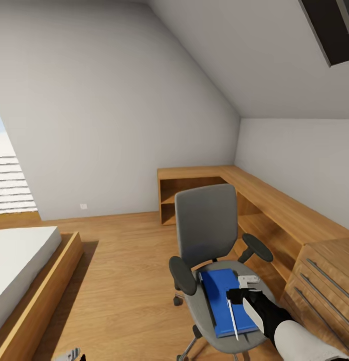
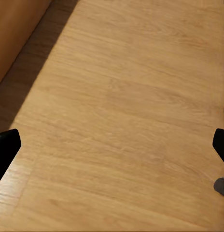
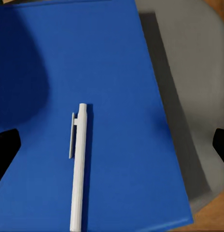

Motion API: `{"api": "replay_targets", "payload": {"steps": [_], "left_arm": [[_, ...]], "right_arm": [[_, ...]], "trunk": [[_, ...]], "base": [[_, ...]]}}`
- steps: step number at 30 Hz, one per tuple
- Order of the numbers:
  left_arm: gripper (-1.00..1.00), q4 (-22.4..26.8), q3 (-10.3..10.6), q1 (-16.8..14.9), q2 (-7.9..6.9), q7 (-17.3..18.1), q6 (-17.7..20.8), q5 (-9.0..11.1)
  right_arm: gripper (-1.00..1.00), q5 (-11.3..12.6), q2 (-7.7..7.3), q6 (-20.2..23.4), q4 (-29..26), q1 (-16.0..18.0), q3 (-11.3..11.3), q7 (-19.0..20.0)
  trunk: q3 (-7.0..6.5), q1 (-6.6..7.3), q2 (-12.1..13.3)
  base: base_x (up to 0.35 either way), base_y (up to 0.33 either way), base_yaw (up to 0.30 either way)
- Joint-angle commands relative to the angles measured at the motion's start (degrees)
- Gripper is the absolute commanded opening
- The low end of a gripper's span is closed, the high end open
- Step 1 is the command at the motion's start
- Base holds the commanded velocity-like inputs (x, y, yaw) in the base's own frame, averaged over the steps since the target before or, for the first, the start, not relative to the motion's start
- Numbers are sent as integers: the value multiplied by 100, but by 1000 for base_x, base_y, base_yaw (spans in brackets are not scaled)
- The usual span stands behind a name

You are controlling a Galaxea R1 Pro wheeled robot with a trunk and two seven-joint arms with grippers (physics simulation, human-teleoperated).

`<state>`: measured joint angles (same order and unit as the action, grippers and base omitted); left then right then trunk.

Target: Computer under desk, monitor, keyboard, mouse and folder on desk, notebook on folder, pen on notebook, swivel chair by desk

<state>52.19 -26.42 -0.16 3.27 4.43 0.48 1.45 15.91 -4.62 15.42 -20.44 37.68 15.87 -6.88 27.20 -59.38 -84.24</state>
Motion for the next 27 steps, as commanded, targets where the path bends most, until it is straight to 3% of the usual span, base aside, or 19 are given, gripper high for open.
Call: {"api": "replay_targets", "payload": {"steps": [1,3,4,7,8,10,13,19,27], "left_arm": [[100,133,-25,-2,12,46,157,16],[100,625,-27,-2,43,47,838,32],[100,1004,-28,-2,70,48,1434,60],[100,1553,-23,-2,98,49,2344,145],[100,1896,-14,-2,111,46,2850,213],[100,2217,-4,-2,121,44,3210,279],[100,2789,18,-2,150,42,3602,393],[100,3285,155,-2,245,37,3810,608],[100,2628,249,-2,295,49,3749,731]], "right_arm": [[100,99,-15,56,-16,4,36,-41],[100,220,-40,175,-25,7,11,-41],[100,289,-57,268,-42,9,2,-40],[100,357,-91,393,-101,10,-10,-16],[100,385,-107,466,-138,11,-14,21],[100,404,-118,541,-164,11,-22,60],[100,425,-125,652,-194,11,-67,128],[100,435,-126,719,-217,11,-328,172],[100,433,-123,709,-433,11,-455,184]], "trunk": [[24,-23,-45],[60,-67,-125],[78,-89,-165],[131,-155,-285],[149,-177,-325],[185,-220,-406],[239,-286,-526],[347,-418,-767],[490,-594,-1087]], "base": [[0,0,0],[0,0,0],[0,0,0],[0,0,0],[0,0,0],[0,0,0],[0,0,0],[0,0,0],[0,0,0]]}}
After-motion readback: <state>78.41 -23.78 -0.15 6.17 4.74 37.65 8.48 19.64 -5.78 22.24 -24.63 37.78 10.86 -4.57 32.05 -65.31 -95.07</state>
